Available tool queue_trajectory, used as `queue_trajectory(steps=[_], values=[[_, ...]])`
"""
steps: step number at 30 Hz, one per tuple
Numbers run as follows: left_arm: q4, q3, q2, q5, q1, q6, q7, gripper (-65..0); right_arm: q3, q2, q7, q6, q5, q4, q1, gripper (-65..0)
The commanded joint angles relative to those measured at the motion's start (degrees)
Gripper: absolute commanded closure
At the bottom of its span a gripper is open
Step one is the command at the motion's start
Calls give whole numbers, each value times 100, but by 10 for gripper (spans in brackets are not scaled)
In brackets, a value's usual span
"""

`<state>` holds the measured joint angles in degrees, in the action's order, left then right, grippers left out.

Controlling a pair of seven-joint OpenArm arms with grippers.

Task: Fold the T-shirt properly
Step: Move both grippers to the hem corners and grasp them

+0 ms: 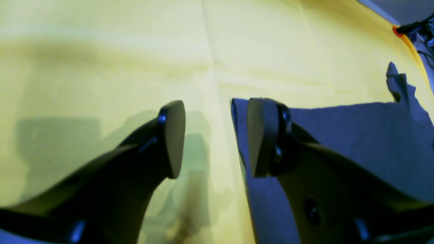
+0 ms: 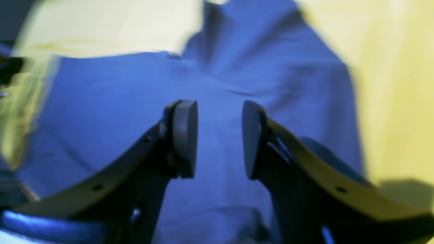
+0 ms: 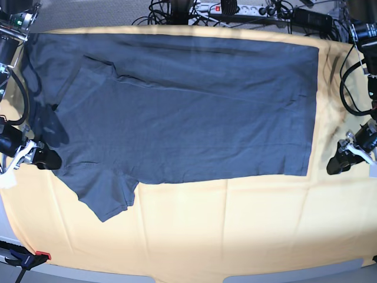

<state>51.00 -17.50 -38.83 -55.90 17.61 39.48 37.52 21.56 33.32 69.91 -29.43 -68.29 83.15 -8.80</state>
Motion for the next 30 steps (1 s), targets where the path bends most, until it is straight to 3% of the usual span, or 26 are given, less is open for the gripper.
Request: queue_trajectory(steps=[1, 4, 7, 10, 16, 21, 30], values=[[87, -52, -133, -133, 129, 52, -127, -310, 63, 109, -173, -76, 24, 79, -138, -236], [87, -52, -133, -129, 127, 52, -122, -310, 61, 79, -337, -1057, 688, 79, -138, -236], [87, -52, -131, -133, 131, 52, -125, -310, 61, 85, -426, -1057, 1045, 79, -136, -236], [87, -52, -122, -39, 129, 52, -122, -310, 61, 92, -437, -719, 1318, 79, -140, -236], [87, 337, -2, 636, 177, 52, -284, -312, 61, 101, -450, -826, 1473, 79, -157, -237], [87, 953, 216, 1429, 409, -409, -1019, -317, 61, 101, -448, -918, 1478, 79, -168, -237], [83, 1150, 741, 2135, 798, -1132, -1073, -317, 61, 103, -431, -944, 1475, 79, -170, -238]])
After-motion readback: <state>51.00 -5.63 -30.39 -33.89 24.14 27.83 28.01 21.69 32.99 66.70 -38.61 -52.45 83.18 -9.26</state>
